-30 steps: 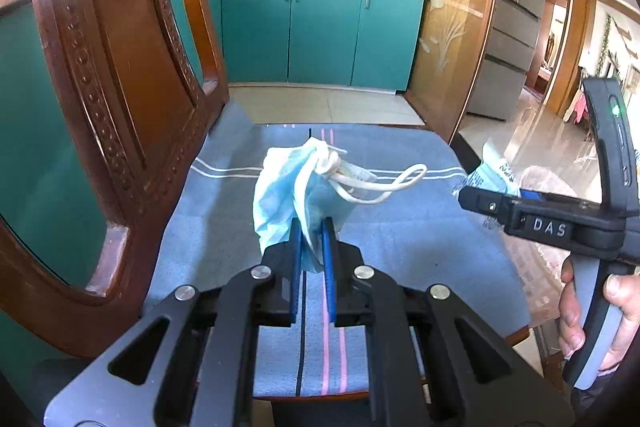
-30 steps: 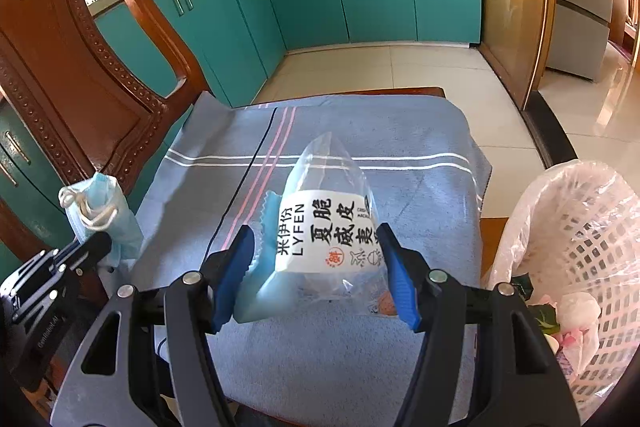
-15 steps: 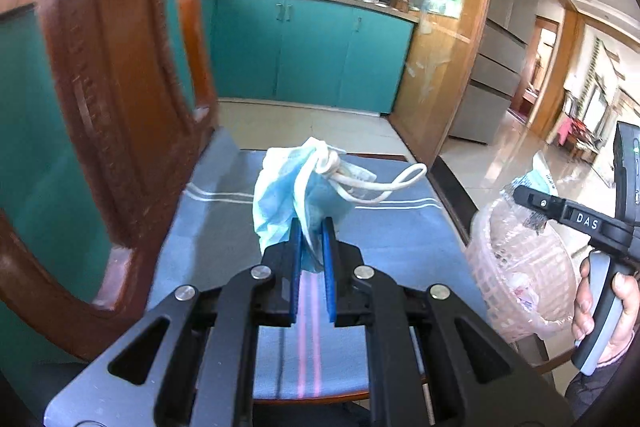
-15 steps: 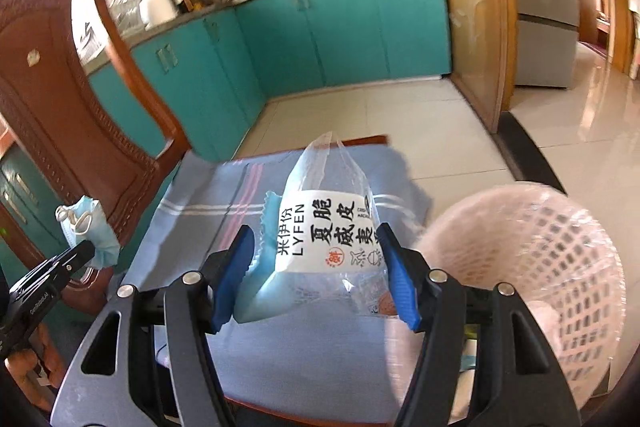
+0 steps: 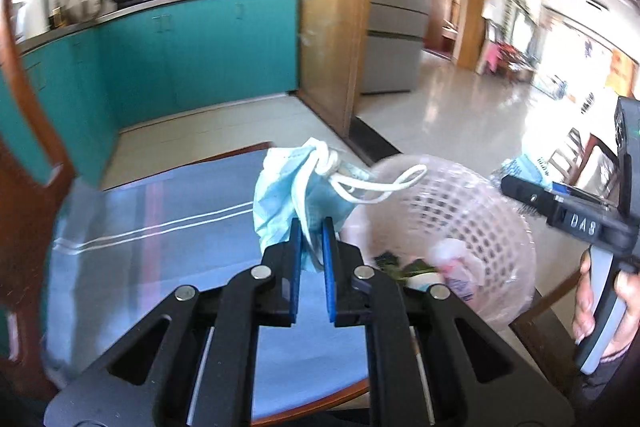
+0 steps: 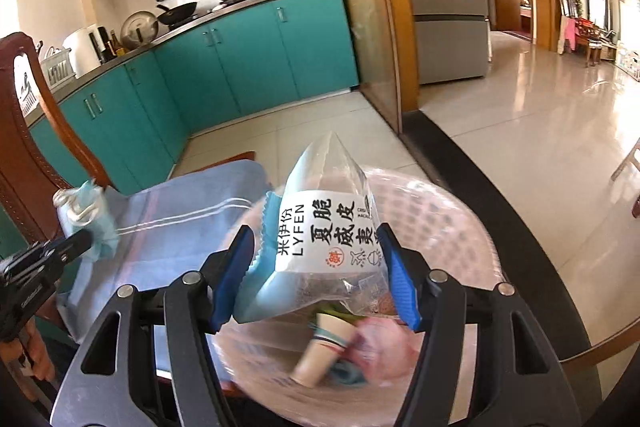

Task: Collect trash
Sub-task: 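Carry the face mask and snack bag over the wastebasket with both tools, then open both tools to drop the mask and snack bag into the wastebasket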

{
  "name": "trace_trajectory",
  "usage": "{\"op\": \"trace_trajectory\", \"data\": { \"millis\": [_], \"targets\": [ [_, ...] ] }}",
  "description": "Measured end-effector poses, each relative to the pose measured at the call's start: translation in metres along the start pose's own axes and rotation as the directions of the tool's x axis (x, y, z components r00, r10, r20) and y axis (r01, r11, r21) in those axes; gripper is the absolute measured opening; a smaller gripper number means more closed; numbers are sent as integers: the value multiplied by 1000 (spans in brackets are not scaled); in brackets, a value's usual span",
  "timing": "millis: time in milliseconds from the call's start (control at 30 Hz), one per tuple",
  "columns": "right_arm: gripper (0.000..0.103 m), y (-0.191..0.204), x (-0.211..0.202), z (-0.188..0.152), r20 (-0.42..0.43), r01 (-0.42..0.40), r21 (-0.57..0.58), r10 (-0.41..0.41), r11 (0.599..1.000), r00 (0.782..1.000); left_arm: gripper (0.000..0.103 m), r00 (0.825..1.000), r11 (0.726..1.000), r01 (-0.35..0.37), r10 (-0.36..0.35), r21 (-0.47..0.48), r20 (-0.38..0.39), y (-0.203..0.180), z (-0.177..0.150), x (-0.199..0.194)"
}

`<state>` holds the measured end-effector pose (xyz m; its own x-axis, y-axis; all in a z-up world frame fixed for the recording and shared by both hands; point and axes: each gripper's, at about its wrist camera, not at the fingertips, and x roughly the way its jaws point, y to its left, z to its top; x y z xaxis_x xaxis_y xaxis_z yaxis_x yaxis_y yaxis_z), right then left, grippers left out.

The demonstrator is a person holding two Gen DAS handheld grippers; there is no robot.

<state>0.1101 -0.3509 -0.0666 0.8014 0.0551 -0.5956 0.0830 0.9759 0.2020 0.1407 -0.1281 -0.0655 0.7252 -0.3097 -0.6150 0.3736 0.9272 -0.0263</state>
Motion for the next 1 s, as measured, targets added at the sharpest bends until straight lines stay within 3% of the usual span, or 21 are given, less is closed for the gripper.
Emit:
{"op": "trace_trajectory", "data": {
  "millis": [133, 233, 300, 433, 600, 733, 833, 933, 1000],
  "targets": [
    [63, -19, -7, -7, -2, 5, 17, -5, 1000, 1000, 11, 996, 995, 81, -79, 62, -33, -47, 10, 28],
    [63, -27, -10, -11, -3, 8, 24, -8, 1000, 1000, 15, 984, 981, 172, -166, 94, -67, -72, 8, 44],
    [63, -29, -10, -13, -9, 4, 28, -3, 1000, 1000, 34, 973, 971, 219, -210, 98, -94, -81, 5, 55],
    [63, -26, -5, -16, -22, 11, 29, -11, 1000, 1000, 56, 977, 980, 189, -180, 70, -109, -80, -1, 67],
    [74, -14, 5, -15, -53, 16, 6, -16, 1000, 998, 81, 996, 997, 77, -77, 0, -54, -45, -8, 42],
    [85, -1, 8, -16, -57, 21, 2, -20, 1000, 998, 95, 997, 997, -64, 65, -33, 29, -16, -14, 5],
    [92, 15, -1, -16, -23, 2, 2, -2, 1000, 1000, 99, 980, 983, -178, 181, -37, 88, 5, -24, -31],
    [97, 44, -24, -16, 89, 9, -29, -6, 1000, 996, 100, 937, 950, -307, 313, -60, 154, 24, -30, -70],
    [100, 69, -45, -19, 189, 22, -67, -9, 998, 982, 100, 911, 929, -358, 370, -95, 182, 37, -36, -95]
  ]
}}
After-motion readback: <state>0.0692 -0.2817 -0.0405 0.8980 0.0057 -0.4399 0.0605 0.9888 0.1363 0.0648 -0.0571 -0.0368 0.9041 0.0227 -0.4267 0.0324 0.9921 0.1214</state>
